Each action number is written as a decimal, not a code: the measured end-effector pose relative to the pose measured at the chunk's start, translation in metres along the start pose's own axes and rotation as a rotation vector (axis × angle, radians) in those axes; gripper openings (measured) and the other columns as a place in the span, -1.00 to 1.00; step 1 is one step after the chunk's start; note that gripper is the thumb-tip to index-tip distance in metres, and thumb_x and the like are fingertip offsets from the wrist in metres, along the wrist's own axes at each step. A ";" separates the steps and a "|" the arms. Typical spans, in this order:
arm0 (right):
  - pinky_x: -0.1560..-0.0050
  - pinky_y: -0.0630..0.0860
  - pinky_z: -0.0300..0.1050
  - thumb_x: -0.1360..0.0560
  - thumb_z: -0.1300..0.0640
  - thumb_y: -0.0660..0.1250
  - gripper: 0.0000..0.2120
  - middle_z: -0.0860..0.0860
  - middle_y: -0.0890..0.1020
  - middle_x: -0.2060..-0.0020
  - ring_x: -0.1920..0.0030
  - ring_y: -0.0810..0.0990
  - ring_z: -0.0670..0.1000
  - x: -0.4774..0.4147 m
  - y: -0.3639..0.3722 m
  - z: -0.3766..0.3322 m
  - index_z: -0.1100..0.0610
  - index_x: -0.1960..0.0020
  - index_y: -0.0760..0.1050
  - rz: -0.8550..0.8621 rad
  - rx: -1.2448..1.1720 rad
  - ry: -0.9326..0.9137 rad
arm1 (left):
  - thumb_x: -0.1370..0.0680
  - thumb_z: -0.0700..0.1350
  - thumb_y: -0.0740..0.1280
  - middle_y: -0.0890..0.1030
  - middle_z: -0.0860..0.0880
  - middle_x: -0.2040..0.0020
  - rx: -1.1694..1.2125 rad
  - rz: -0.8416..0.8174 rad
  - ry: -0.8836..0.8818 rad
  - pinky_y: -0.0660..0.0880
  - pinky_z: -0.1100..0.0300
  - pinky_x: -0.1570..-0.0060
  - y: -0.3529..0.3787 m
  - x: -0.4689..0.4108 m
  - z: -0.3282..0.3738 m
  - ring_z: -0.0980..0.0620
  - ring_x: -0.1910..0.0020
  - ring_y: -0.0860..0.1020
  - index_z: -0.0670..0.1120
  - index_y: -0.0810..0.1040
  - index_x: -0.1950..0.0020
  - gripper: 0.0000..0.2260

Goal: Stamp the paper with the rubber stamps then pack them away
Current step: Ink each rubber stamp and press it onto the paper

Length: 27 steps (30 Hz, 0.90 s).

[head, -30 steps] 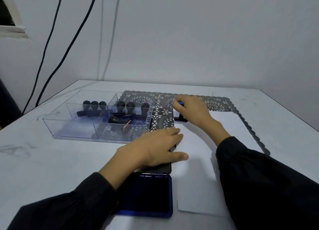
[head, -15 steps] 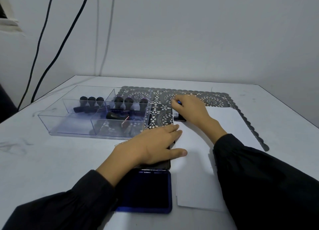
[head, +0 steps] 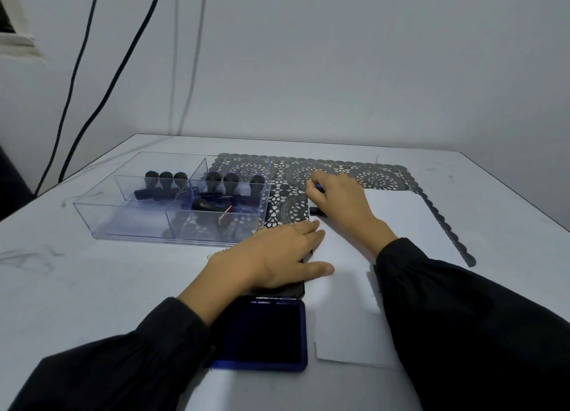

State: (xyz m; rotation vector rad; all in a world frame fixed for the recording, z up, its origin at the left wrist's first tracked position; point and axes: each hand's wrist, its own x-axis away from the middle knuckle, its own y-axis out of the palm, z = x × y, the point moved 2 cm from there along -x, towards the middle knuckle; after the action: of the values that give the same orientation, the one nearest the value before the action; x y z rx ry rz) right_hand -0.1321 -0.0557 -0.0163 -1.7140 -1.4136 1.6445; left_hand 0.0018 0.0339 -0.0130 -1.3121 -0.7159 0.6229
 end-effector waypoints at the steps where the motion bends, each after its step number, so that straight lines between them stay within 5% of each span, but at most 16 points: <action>1: 0.39 0.15 -0.10 -0.55 0.09 0.18 -0.59 -0.07 0.28 0.53 0.47 0.27 0.02 0.000 0.000 0.000 -0.06 0.40 0.09 -0.003 0.005 0.002 | -0.59 0.25 0.10 0.16 -0.05 -0.53 0.003 -0.001 -0.001 0.31 0.01 -0.33 0.000 0.000 0.000 -0.01 -0.44 0.24 -0.15 0.29 -0.44 -0.41; 8: 0.43 0.15 -0.13 -0.55 0.08 0.16 -0.62 -0.07 0.34 0.54 0.48 0.28 -0.05 -0.005 -0.006 0.002 -0.04 0.42 0.17 -0.040 -0.047 0.027 | -0.58 0.24 0.11 0.21 -0.05 -0.50 0.032 -0.004 -0.010 0.32 -0.01 -0.31 0.000 0.002 -0.001 -0.02 -0.43 0.26 -0.16 0.30 -0.42 -0.42; 13: 0.40 0.17 -0.12 -0.53 0.07 0.18 -0.69 0.04 0.36 0.50 0.43 0.28 0.04 -0.017 -0.033 0.005 0.20 0.32 0.37 0.087 -0.186 0.132 | -0.58 0.26 0.10 0.00 0.01 -0.58 0.039 0.005 -0.011 0.20 0.05 -0.42 0.004 -0.001 -0.004 0.06 -0.52 0.09 -0.08 0.18 -0.52 -0.38; 18: 0.41 0.14 -0.12 -0.51 0.08 0.18 -0.68 0.02 0.31 0.51 0.43 0.25 0.05 -0.019 -0.037 -0.011 0.10 0.39 0.23 0.088 -0.164 0.110 | -0.58 0.25 0.12 -0.07 0.03 -0.58 0.100 0.064 0.014 0.12 0.10 -0.46 0.004 0.008 -0.007 0.11 -0.53 0.00 -0.04 0.07 -0.57 -0.35; 21: 0.38 0.16 -0.12 -0.49 0.09 0.18 -0.68 0.01 0.30 0.51 0.42 0.26 0.05 -0.024 -0.047 -0.019 0.10 0.39 0.20 0.121 -0.172 0.118 | -0.56 0.28 0.15 0.06 0.14 -0.56 0.253 0.177 0.041 0.13 0.17 -0.46 -0.004 0.034 -0.011 0.24 -0.50 0.06 0.06 0.12 -0.55 -0.37; 24: 0.34 0.22 -0.12 -0.47 0.04 0.19 -0.71 0.09 0.43 0.46 0.38 0.34 0.05 -0.028 -0.067 -0.030 0.15 0.37 0.30 0.141 -0.269 0.133 | -0.52 0.27 0.22 0.27 0.33 -0.44 0.521 0.308 -0.005 0.15 0.45 -0.36 -0.005 0.082 -0.020 0.43 -0.39 0.20 0.19 0.26 -0.48 -0.46; 27: 0.25 0.31 -0.10 -0.48 0.00 0.23 -0.67 -0.06 0.51 0.47 0.39 0.38 -0.04 -0.022 -0.094 -0.051 0.24 0.31 0.42 0.086 -0.498 0.086 | -0.45 0.36 0.21 0.35 0.46 -0.33 0.647 0.446 -0.139 0.20 0.58 -0.20 0.008 0.128 -0.044 0.50 -0.31 0.25 0.31 0.35 -0.39 -0.49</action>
State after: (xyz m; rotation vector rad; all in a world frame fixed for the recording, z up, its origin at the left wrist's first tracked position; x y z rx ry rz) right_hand -0.1194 -0.0157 0.0846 -2.1045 -1.8387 1.3080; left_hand 0.1177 0.1050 -0.0108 -0.8206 -0.2775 1.2004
